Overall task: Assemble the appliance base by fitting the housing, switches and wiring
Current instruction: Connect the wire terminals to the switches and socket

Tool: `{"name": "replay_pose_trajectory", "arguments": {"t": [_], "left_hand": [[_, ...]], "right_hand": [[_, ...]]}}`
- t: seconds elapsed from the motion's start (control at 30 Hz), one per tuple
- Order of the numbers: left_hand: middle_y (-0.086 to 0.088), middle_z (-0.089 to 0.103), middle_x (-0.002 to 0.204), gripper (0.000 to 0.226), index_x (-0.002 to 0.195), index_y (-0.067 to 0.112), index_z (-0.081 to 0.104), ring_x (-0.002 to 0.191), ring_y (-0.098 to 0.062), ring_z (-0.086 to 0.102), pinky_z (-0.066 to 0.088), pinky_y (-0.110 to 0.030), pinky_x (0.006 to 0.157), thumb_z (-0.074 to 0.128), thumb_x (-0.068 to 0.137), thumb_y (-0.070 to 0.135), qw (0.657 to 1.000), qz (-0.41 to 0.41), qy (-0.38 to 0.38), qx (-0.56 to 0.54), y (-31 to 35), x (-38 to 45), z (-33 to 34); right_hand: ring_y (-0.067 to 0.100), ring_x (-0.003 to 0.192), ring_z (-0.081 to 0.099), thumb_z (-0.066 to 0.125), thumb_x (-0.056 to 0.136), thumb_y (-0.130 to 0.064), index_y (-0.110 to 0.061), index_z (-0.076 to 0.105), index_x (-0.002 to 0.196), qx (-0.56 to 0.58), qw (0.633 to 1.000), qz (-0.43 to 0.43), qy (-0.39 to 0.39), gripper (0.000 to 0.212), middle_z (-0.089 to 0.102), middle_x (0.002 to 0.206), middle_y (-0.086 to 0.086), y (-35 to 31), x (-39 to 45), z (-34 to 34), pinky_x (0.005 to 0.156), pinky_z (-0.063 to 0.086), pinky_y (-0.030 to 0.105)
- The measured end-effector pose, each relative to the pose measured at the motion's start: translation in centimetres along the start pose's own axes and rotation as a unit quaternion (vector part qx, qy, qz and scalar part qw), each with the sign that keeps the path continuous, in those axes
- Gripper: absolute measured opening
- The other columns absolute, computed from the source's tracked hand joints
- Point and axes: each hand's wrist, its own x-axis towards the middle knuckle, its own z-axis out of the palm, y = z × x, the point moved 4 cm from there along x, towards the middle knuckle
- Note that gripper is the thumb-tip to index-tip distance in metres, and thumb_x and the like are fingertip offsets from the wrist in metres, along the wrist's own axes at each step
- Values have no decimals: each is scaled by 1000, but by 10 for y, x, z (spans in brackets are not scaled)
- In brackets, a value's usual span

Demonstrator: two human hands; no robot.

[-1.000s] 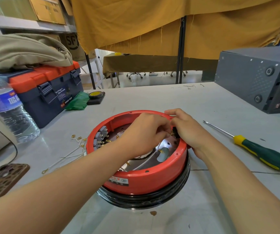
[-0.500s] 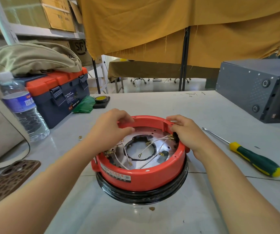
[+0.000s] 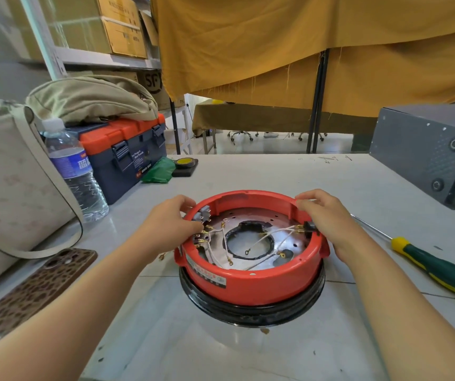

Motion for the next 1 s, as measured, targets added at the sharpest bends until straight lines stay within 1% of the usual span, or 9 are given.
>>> {"name": "replay_pose_trajectory", "arguments": {"t": [0.03, 0.17, 0.3, 0.4, 0.5, 0.6, 0.7, 0.83, 1.0], "left_hand": [[4, 54, 114, 44, 121, 22, 52, 97, -19, 59, 54, -36, 79, 66, 80, 16, 1000, 3, 3, -2, 1, 2, 1], [0, 61, 112, 43, 118, 20, 56, 94, -17, 61, 50, -29, 78, 65, 77, 10, 1000, 12, -3, -23, 5, 13, 4], [-7, 74, 90, 28, 99, 22, 65, 65, -12, 62, 52, -23, 61, 64, 76, 5, 994, 24, -81, -64, 18, 20, 17], [1, 73, 88, 28, 97, 26, 68, 70, -9, 64, 53, -21, 67, 65, 78, 6, 989, 73, -119, -44, 30, 27, 22], [12, 67, 91, 33, 107, 32, 66, 79, -1, 62, 46, -13, 67, 67, 80, 11, 984, 106, -145, -14, 38, 33, 27], [7, 65, 106, 39, 116, 32, 63, 95, -8, 60, 42, -19, 80, 67, 82, 13, 980, 133, -146, 17, 46, 39, 34], [7, 63, 110, 40, 118, 28, 63, 98, -8, 57, 39, -22, 87, 68, 82, 12, 976, 163, -135, 41, 54, 44, 39], [7, 65, 110, 37, 116, 29, 64, 100, -7, 59, 42, -25, 90, 70, 82, 16, 972, 178, -142, 54, 55, 49, 40], [5, 66, 113, 33, 112, 24, 64, 101, -8, 61, 44, -22, 88, 72, 80, 19, 971, 197, -132, 43, 55, 47, 45]], "right_hand": [[13, 79, 59, 58, 87, -25, -22, 65, 88, 2, 1000, 2, 9, 8, 64, 87, -3, 1, 1, -2, 67, 43, 27], [18, 66, 54, 56, 90, -32, -15, 67, 77, 22, 999, 10, 25, 24, 56, 61, 0, 3, 5, -10, 78, 46, 34], [13, 53, 48, 57, 90, -36, -15, 71, 75, 16, 1000, -1, 9, 29, 48, 49, -6, 0, 4, -12, 65, 43, 28], [13, 54, 46, 62, 87, -35, -12, 72, 75, 28, 999, -13, -11, 27, 47, 55, -4, -3, 3, -13, 66, 42, 27], [12, 61, 55, 67, 84, -32, -12, 72, 81, 49, 998, -14, -48, 21, 59, 65, -2, -5, 2, -11, 71, 46, 28], [9, 76, 63, 70, 82, -26, -18, 72, 89, 47, 994, -24, -98, 10, 70, 86, -3, -5, 1, -6, 79, 48, 25], [12, 90, 67, 70, 82, -17, -22, 70, 99, 55, 989, -15, -137, 17, 71, 102, -1, -3, 0, -1, 85, 49, 25], [-1, 74, 64, 68, 83, -8, -26, 68, 101, 26, 991, -33, -126, 25, 69, 90, -4, -5, 1, -4, 73, 48, 11], [4, 67, 59, 71, 81, -10, -27, 71, 98, -15, 993, -29, -115, 24, 64, 77, -1, -5, 1, -5, 74, 45, 22]]}}
